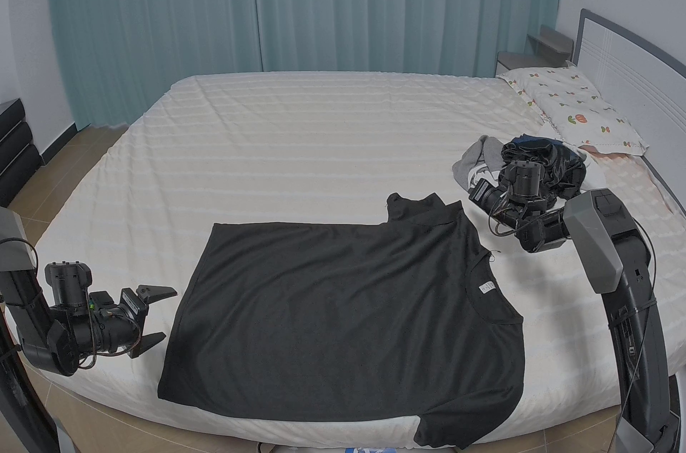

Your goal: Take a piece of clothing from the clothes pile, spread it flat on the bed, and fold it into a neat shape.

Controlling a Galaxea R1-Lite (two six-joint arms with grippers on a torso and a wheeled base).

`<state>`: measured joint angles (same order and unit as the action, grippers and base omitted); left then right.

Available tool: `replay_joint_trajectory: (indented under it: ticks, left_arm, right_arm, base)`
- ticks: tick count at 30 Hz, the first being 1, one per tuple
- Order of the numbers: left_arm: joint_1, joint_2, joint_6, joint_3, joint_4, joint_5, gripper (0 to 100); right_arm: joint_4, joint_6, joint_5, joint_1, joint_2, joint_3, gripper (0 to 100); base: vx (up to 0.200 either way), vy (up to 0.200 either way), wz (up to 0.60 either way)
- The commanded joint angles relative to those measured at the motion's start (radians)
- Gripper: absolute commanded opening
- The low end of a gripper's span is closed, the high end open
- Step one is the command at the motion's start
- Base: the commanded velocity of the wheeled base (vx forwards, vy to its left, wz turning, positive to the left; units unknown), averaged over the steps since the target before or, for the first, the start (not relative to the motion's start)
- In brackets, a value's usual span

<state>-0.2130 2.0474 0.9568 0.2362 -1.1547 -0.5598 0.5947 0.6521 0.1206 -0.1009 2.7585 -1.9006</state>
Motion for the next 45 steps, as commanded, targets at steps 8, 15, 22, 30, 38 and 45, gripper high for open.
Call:
replay_joint_trajectory:
  ticks: [8, 15, 22, 30, 38, 45]
  left_arm:
    - [0.0, 0.002, 0.0, 0.0, 0.0, 0.0, 100]
    - [0.0, 0.0, -0.003, -0.003, 0.0, -0.003, 100]
    - [0.0, -0.006, -0.003, -0.009, -0.002, -0.008, 100]
    - [0.0, -0.01, -0.016, -0.028, -0.013, -0.014, 100]
    - [0.009, -0.013, -0.032, -0.067, -0.062, -0.011, 100]
    - [0.009, -0.013, -0.187, -0.13, -0.063, -0.008, 100]
  right_arm:
    - [0.008, -0.026, -0.01, -0.01, -0.069, 0.129, 0]
    - [0.137, -0.029, -0.007, 0.003, -0.307, 0.52, 100]
    - [0.313, -0.017, 0.025, -0.011, -0.585, 1.037, 100]
    - [0.597, 0.044, 0.024, -0.062, -0.675, 1.439, 100]
    - [0.746, 0.121, 0.028, -0.077, -0.68, 1.646, 100]
    - [0.852, 0.222, 0.06, -0.074, -0.62, 1.707, 100]
  base:
    - [0.0, 0.0, 0.0]
    - [0.0, 0.0, 0.0]
    - [0.0, 0.0, 0.0]
    - [0.0, 0.0, 0.0]
    - [-0.125, 0.0, 0.0]
    - [-0.2, 0.0, 0.0]
